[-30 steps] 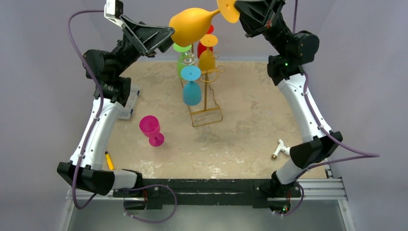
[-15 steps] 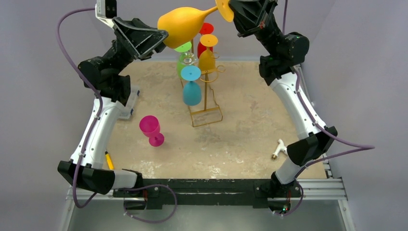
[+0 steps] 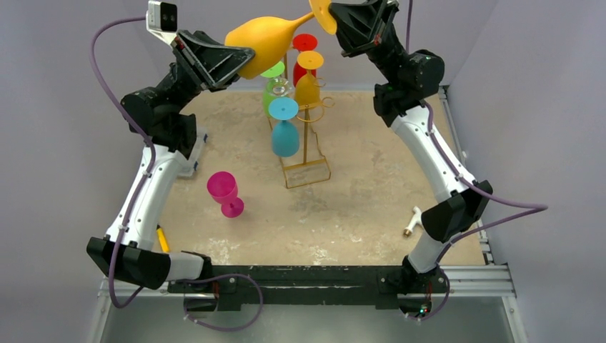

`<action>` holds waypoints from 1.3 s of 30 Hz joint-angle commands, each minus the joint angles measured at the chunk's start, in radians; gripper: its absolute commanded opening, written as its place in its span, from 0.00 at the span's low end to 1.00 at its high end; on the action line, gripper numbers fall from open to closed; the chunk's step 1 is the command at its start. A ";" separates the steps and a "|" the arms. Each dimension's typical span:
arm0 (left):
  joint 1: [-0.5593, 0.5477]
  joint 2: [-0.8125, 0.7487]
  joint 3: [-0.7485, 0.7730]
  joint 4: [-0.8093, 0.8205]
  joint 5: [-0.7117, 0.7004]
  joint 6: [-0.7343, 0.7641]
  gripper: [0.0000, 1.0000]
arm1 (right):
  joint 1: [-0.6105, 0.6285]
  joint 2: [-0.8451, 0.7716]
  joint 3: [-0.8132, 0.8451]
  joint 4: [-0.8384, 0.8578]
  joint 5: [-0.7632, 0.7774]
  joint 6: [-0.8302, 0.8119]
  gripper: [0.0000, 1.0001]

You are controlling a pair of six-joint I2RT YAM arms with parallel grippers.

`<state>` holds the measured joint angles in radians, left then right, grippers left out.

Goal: Take the wine glass off the wine glass rack

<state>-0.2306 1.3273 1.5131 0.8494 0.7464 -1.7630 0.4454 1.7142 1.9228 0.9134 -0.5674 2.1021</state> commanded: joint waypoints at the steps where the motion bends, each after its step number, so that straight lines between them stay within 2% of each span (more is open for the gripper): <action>1: -0.004 -0.037 -0.004 0.067 -0.009 -0.016 0.15 | 0.003 -0.026 -0.015 0.078 0.044 0.243 0.00; 4: -0.004 -0.038 0.002 0.063 -0.010 -0.021 0.06 | 0.003 -0.035 -0.045 0.089 0.046 0.244 0.00; 5: -0.004 -0.038 0.012 0.057 -0.007 -0.023 0.00 | 0.004 -0.044 -0.073 0.099 0.047 0.244 0.00; 10: -0.003 -0.052 0.013 0.036 -0.006 -0.016 0.00 | 0.004 -0.049 -0.105 0.125 0.053 0.254 0.00; 14: -0.003 -0.069 0.007 0.014 -0.013 -0.003 0.00 | 0.004 -0.057 -0.129 0.132 0.042 0.250 0.07; 15: -0.003 -0.074 0.007 0.008 -0.015 0.002 0.00 | 0.003 -0.057 -0.132 0.133 0.037 0.250 0.10; 19: 0.011 -0.094 0.007 -0.038 -0.017 0.033 0.00 | 0.003 -0.059 -0.136 0.134 0.018 0.252 0.34; 23: 0.041 -0.115 0.019 -0.109 0.007 0.074 0.00 | -0.002 -0.070 -0.128 0.072 -0.030 0.215 0.51; 33: 0.081 -0.160 0.027 -0.228 0.033 0.146 0.00 | -0.018 -0.091 -0.156 0.013 -0.086 0.170 0.72; 39: 0.083 -0.198 0.097 -0.477 0.046 0.321 0.00 | -0.089 -0.113 -0.154 -0.057 -0.172 0.133 0.75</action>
<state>-0.1570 1.1706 1.5295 0.5255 0.7773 -1.5826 0.4038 1.6493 1.7634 0.8928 -0.6682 2.1014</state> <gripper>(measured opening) 0.072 0.741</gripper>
